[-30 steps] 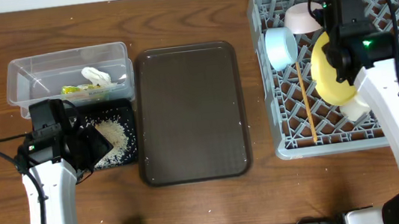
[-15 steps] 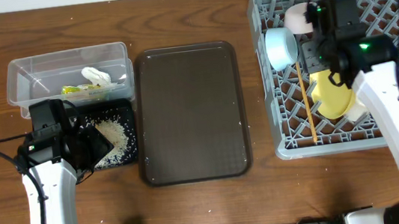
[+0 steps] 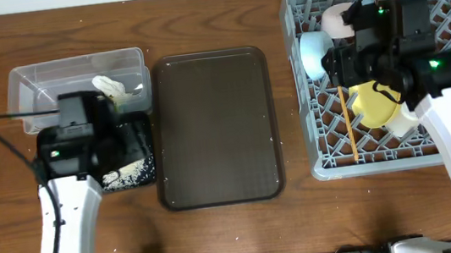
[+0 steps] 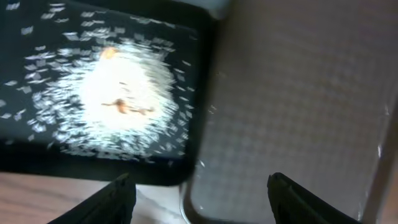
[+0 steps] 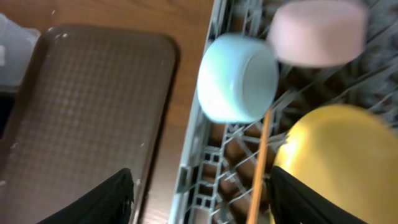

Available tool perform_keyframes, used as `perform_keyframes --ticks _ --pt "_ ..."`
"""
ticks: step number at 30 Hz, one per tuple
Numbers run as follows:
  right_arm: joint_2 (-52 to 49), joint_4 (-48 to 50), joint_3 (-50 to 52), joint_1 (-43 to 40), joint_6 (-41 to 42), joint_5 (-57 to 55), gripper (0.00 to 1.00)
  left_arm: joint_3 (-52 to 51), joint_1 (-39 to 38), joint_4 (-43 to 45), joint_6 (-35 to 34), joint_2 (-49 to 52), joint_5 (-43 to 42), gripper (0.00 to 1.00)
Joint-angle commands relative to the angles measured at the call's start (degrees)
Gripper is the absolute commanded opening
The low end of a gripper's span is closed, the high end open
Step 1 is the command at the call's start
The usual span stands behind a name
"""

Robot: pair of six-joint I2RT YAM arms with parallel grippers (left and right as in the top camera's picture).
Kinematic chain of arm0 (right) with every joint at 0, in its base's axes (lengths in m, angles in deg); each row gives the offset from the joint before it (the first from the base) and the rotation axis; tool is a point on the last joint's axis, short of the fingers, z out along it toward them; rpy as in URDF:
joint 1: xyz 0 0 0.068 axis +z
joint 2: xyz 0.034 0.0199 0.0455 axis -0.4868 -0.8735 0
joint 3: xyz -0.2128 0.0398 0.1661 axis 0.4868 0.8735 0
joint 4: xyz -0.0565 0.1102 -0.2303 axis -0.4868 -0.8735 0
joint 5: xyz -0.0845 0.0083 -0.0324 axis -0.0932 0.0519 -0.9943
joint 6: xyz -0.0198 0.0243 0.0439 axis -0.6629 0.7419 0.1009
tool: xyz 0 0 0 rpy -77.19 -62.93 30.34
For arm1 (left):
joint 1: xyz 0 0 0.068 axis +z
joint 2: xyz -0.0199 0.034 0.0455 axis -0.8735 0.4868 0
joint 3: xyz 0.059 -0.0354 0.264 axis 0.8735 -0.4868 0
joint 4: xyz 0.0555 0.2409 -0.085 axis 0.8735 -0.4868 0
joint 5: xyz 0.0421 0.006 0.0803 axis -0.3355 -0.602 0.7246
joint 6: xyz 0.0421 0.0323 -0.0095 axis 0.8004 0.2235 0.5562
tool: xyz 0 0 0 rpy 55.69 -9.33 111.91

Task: Sort waste into correct bins and load items into the dishwasher rack

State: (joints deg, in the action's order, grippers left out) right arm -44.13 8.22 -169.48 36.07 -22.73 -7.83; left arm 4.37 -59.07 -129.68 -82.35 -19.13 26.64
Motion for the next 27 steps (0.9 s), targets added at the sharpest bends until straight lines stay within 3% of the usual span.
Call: perform_keyframes --ticks 1,4,12,17,23,24,25,27 --pt "-1.2 -1.4 0.3 0.7 4.8 2.5 0.7 0.8 -3.8 -3.5 4.5 0.6 -0.5 0.71" --pt "-1.2 -3.7 1.3 0.7 7.5 0.5 0.8 0.7 -5.1 -8.2 4.4 0.7 -0.5 0.71" --pt "1.9 -5.9 9.4 1.3 10.2 -2.3 0.85 -1.4 -5.2 -11.4 4.4 -3.5 -0.5 0.71" --pt "11.5 0.9 20.7 4.5 11.0 -4.9 0.99 -4.9 -5.2 -8.4 5.2 -14.4 -0.5 0.71" --pt "29.0 8.6 34.6 10.7 15.9 -15.4 0.99 -12.5 -5.2 -2.8 5.2 -32.2 -0.3 0.71" --pt "31.8 8.7 36.4 11.3 17.0 -17.1 0.99 -13.6 -5.2 -2.5 5.3 -34.2 -0.3 0.72" --pt "33.9 8.9 37.7 11.5 17.8 -18.1 0.99 -14.7 -5.1 -2.2 5.3 -36.2 -0.3 0.98" --pt "38.2 8.9 40.2 11.5 18.1 -18.6 0.99 -16.1 -5.2 -1.4 5.2 -38.9 -0.3 0.98"
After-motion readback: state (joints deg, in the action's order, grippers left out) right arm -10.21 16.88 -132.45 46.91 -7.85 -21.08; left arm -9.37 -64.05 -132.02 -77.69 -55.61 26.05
